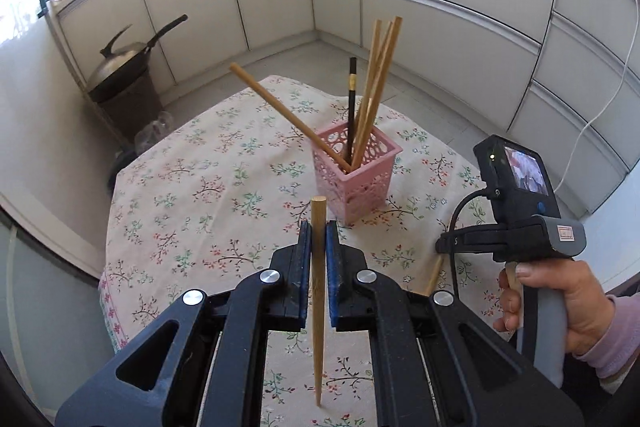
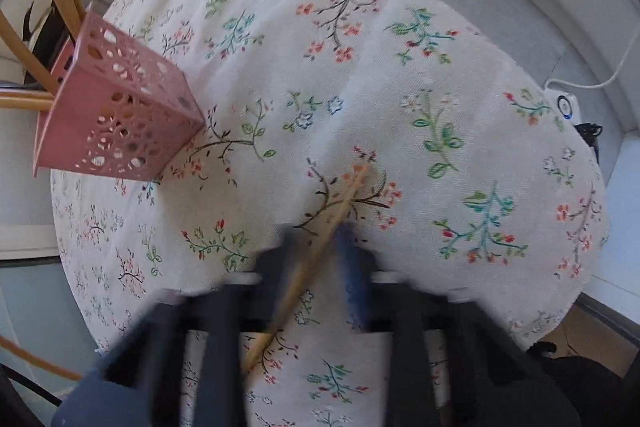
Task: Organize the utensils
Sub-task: 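Close the left tool on one bamboo chopstick while the right tool grasps the other, then lift both bamboo chopsticks upright and carry them above the pink basket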
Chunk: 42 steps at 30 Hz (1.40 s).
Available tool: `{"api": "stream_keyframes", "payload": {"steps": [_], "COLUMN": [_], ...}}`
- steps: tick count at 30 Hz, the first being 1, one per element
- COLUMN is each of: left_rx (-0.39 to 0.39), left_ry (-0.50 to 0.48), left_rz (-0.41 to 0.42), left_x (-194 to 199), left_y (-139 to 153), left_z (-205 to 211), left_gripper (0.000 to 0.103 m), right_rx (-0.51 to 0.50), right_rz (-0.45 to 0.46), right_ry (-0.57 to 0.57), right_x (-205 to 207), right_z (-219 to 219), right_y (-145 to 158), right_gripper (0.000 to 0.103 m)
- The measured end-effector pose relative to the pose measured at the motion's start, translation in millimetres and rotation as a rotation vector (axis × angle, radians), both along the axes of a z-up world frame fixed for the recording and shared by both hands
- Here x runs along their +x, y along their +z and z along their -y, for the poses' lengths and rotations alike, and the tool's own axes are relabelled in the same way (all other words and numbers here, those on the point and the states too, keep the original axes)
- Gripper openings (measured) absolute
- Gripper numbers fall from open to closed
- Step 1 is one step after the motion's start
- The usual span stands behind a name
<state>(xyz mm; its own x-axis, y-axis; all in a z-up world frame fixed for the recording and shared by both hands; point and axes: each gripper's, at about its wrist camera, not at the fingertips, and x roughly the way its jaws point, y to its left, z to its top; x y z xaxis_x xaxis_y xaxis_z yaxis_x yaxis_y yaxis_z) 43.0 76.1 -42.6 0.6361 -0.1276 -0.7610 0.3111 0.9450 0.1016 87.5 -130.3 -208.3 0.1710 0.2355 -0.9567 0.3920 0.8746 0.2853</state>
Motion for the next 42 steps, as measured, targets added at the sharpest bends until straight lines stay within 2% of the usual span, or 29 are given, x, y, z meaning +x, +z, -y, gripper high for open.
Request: {"api": "stream_keyframes", "payload": {"steps": [4,6,12,19,28,34,37,42], "left_rx": [-0.032,-0.067,-0.162,-0.180,-0.236,-0.308,-0.378,-0.452], "left_ry": [0.013,0.020,0.036,0.065,0.100,0.118,0.124,0.144], "left_rz": [0.017,0.038,0.121,0.218,0.311,0.398,0.447,0.477], "left_x": [-2,-3,-11,-19,-21,-19,-20,-11], "left_y": [6,13,37,60,91,123,142,156], "left_z": [-9,-13,-20,-15,-11,-7,-10,-15], "left_gripper": [0.007,0.007,0.007,0.007,0.007,0.007,0.007,0.007], "right_rx": [0.081,0.089,0.105,0.090,0.086,0.083,0.077,0.056], "right_rz": [0.041,0.103,0.347,0.595,0.855,0.966,1.014,1.075], "right_ry": [-0.079,-0.085,0.001,0.126,0.104,0.056,0.037,0.030], "right_x": [-5,-10,-31,-67,-95,-95,-91,-85], "right_z": [11,16,20,22,44,66,72,73], "right_y": [0,12,87,161,248,291,310,335], "right_gripper": [0.006,0.006,0.006,0.006,0.006,0.006,0.006,0.006]}}
